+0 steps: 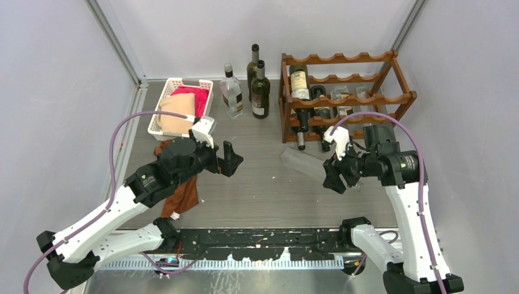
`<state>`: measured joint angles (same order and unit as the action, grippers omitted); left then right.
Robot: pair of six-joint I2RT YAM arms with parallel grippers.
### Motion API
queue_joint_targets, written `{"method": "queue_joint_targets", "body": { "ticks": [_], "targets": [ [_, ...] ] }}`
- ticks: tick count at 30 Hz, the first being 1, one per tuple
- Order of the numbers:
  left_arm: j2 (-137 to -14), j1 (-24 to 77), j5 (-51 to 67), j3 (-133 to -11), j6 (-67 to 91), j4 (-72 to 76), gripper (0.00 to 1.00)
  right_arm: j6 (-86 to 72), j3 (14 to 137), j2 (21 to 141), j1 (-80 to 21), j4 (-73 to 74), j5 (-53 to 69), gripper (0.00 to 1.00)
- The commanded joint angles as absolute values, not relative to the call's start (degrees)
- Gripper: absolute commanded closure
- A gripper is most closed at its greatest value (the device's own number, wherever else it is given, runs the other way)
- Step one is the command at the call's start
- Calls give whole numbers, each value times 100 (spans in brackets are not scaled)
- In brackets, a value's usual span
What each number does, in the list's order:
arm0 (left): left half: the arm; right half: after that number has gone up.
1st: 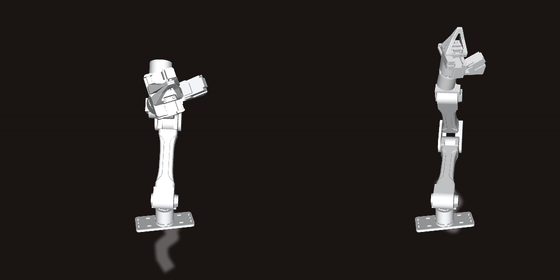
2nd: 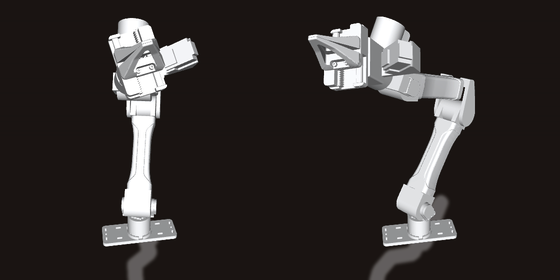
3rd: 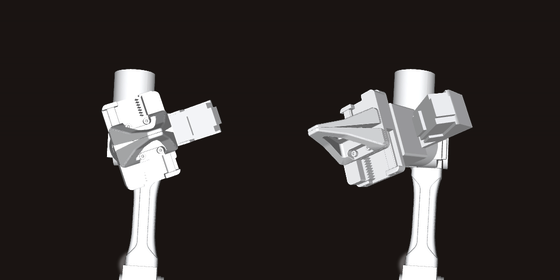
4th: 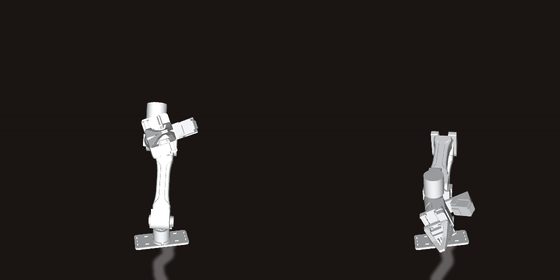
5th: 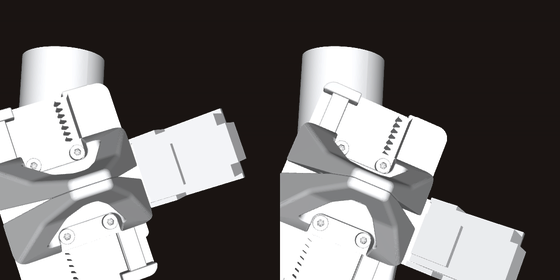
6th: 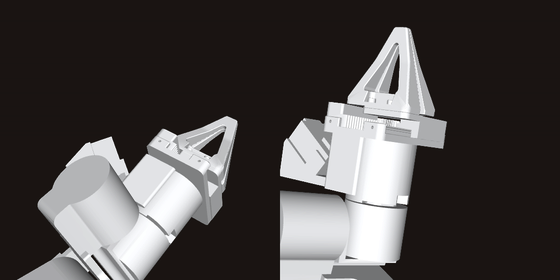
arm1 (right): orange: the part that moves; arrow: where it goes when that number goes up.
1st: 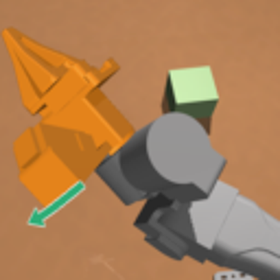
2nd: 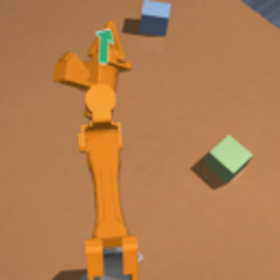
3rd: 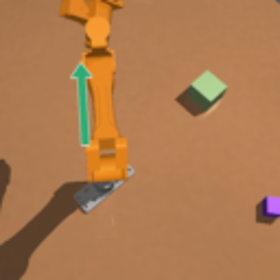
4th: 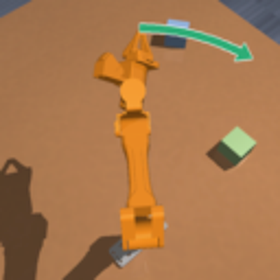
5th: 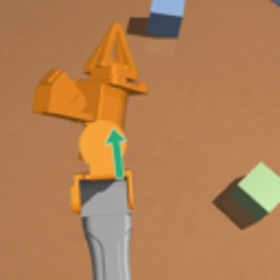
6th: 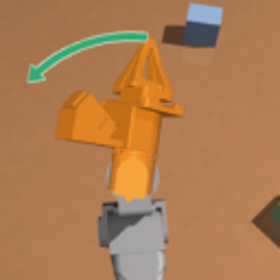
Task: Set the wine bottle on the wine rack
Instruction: Place the wine bottle in the wine rack.
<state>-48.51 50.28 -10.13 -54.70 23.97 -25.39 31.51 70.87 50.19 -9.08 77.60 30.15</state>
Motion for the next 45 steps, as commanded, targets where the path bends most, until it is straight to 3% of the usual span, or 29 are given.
{"method": "queue_joint_targets", "body": {
  "ticks": [1,20,33,45],
  "targets": [
    [-4834,4708,-696,-5779,1632,-2816,0,4057,7577,5100,-518,8497,3294,99],
    [-4693,4579,-579,-4747,869,-2628,0,5340,8095,5986,2569,9045,3906,99],
    [-4540,4579,-968,-5154,290,-3266,0,3811,7629,6061,2733,7171,4086,99],
    [-4490,4570,-1245,-4747,216,-3248,0,2680,7112,6220,2725,5784,4329,99]
  ]
}}
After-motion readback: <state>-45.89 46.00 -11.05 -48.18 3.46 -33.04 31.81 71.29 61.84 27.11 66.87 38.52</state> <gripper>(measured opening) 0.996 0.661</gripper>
